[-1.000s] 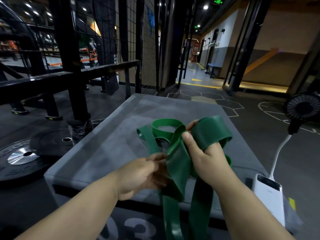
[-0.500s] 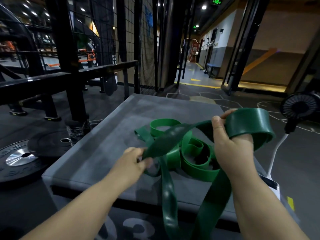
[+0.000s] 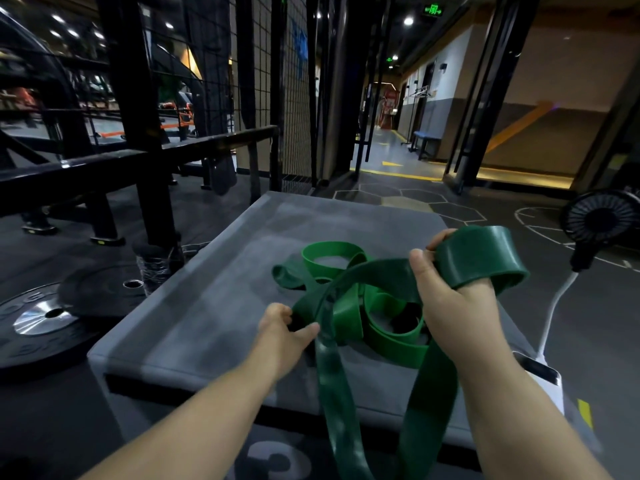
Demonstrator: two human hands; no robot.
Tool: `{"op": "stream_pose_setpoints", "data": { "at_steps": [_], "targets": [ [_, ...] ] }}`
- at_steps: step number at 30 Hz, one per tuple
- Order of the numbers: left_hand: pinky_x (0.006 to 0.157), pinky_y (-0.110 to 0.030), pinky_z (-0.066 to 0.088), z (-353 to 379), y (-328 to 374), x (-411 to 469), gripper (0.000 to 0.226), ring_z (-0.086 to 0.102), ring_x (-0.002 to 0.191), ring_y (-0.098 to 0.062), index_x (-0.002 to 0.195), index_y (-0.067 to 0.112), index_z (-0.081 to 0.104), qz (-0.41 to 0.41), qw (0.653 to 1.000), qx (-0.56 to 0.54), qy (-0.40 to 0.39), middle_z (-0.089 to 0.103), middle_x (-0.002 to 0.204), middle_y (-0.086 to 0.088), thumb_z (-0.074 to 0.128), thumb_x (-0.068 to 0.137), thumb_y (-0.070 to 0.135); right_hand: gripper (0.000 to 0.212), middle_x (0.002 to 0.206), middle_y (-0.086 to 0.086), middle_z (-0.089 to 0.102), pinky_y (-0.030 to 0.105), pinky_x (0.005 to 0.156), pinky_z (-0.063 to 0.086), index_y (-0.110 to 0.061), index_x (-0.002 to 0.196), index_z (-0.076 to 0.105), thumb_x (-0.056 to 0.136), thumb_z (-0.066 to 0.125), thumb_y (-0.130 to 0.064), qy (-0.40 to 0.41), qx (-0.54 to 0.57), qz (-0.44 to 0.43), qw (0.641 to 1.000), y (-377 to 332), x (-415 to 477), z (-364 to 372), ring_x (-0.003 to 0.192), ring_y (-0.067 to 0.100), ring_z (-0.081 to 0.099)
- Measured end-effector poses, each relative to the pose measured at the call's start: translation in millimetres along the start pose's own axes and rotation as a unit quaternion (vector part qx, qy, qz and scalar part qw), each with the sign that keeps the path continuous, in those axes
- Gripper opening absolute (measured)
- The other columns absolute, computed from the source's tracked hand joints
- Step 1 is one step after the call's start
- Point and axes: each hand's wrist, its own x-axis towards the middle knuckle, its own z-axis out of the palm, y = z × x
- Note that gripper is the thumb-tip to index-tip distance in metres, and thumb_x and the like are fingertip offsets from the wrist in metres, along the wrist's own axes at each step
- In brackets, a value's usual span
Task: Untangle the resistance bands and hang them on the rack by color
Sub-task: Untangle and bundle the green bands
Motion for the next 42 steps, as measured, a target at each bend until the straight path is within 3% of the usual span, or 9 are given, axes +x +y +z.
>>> {"op": "stream_pose_setpoints", "data": {
  "at_steps": [8, 13, 17, 21, 25, 29, 34, 38, 42],
  "targets": [
    [0.084, -0.029, 0.039, 4.6, -6.5, 14.2, 0.054, 0.043, 0.096, -0.020, 0.121, 0.017, 0.039, -0.015, 0.997, 0.060, 0.049, 0.033, 0.123, -0.001, 0.073, 0.083, 0.034, 0.029, 0.070, -0.019, 0.058, 0.036, 0.081, 0.049, -0.040, 0.077, 0.060, 0.092, 0.064, -0.015, -0.018, 0.005, 0.049, 0.999, 11.2, -0.3, -8.3, 0.078, 0.011, 0.058],
    [0.087, -0.041, 0.050, -1.1, -10.7, 22.3, 0.035, 0.061, 0.095, -0.027, 0.108, 0.020, 0.051, -0.009, 0.995, 0.097, -0.012, 0.066, 0.103, -0.003, 0.069, 0.085, 0.040, 0.018, 0.076, -0.009, 0.059, 0.035, 0.078, 0.052, -0.030, 0.081, 0.059, 0.093, 0.063, -0.017, 0.001, 0.021, 0.088, 0.996, 13.4, 5.4, -13.3, 0.077, 0.014, 0.060],
    [0.088, -0.038, 0.048, -5.6, -0.6, 16.7, 0.023, 0.062, 0.094, -0.018, 0.101, 0.022, 0.049, 0.019, 0.999, -0.033, -0.020, 0.065, 0.101, -0.001, 0.062, 0.091, 0.039, 0.017, 0.085, -0.001, 0.069, 0.049, 0.090, 0.054, -0.025, 0.079, 0.065, 0.085, 0.070, -0.040, 0.007, -0.027, 0.159, 0.987, 22.2, 11.9, -18.0, 0.088, 0.027, 0.069],
    [0.092, -0.037, 0.047, -19.3, 29.1, 6.0, 0.022, 0.060, 0.095, -0.017, 0.110, 0.019, 0.049, -0.003, 0.982, -0.184, -0.033, 0.065, 0.109, -0.007, 0.048, 0.099, 0.038, 0.061, 0.090, -0.001, 0.075, 0.050, 0.089, 0.055, -0.028, 0.083, 0.072, 0.048, 0.074, -0.078, -0.080, -0.090, 0.184, 0.975, 26.0, 10.6, -19.2, 0.088, 0.021, 0.071],
    [0.083, -0.042, 0.049, -39.0, 56.9, -19.2, 0.018, 0.061, 0.093, -0.026, 0.112, 0.017, 0.049, 0.064, 0.966, -0.251, -0.016, 0.062, 0.104, -0.015, 0.039, 0.102, 0.028, 0.073, 0.090, -0.003, 0.075, 0.029, 0.080, 0.056, -0.017, 0.102, 0.068, 0.040, 0.088, -0.051, -0.190, -0.134, 0.164, 0.959, 22.3, 7.5, -16.0, 0.087, 0.014, 0.071],
    [0.080, -0.041, 0.046, -67.4, 80.2, -44.3, 0.026, 0.060, 0.083, -0.022, 0.099, 0.018, 0.056, 0.142, 0.971, -0.194, -0.021, 0.061, 0.088, -0.007, 0.041, 0.097, 0.039, 0.038, 0.068, -0.013, 0.068, 0.006, 0.050, 0.042, -0.024, 0.082, 0.061, 0.061, 0.092, -0.016, -0.234, -0.198, 0.153, 0.939, 19.1, 1.6, -8.6, 0.063, -0.002, 0.065],
    [0.057, -0.036, 0.034, -98.0, 97.8, -69.4, 0.033, 0.042, 0.050, -0.015, 0.062, 0.017, 0.044, 0.194, 0.981, 0.000, 0.015, 0.044, 0.053, 0.002, 0.046, 0.077, 0.046, 0.027, 0.076, 0.011, 0.070, 0.023, 0.055, 0.051, -0.002, 0.091, 0.068, 0.075, 0.082, -0.020, -0.257, -0.177, 0.152, 0.938, 13.8, -6.4, -4.4, 0.063, 0.018, 0.067],
    [0.053, -0.034, 0.028, -123.4, 107.6, -75.7, 0.043, 0.035, 0.047, -0.018, 0.061, 0.006, 0.040, 0.240, 0.969, 0.034, 0.041, 0.039, 0.050, -0.002, 0.051, 0.075, 0.045, 0.075, 0.092, 0.033, 0.065, 0.054, 0.075, 0.055, 0.015, 0.100, 0.058, 0.061, 0.074, -0.046, -0.262, -0.129, 0.151, 0.944, 8.9, -8.3, -2.3, 0.083, 0.046, 0.065],
    [0.052, -0.034, 0.029, -124.5, 103.0, -77.2, 0.046, 0.033, 0.046, -0.017, 0.054, 0.008, 0.035, 0.223, 0.975, 0.013, -0.003, 0.037, 0.049, -0.005, 0.051, 0.070, 0.048, 0.073, 0.075, 0.010, 0.045, 0.041, 0.066, 0.036, 0.013, 0.083, 0.053, 0.053, 0.062, -0.053, -0.258, -0.096, 0.154, 0.949, 9.9, -9.3, 4.3, 0.070, 0.022, 0.045]
  ]
}}
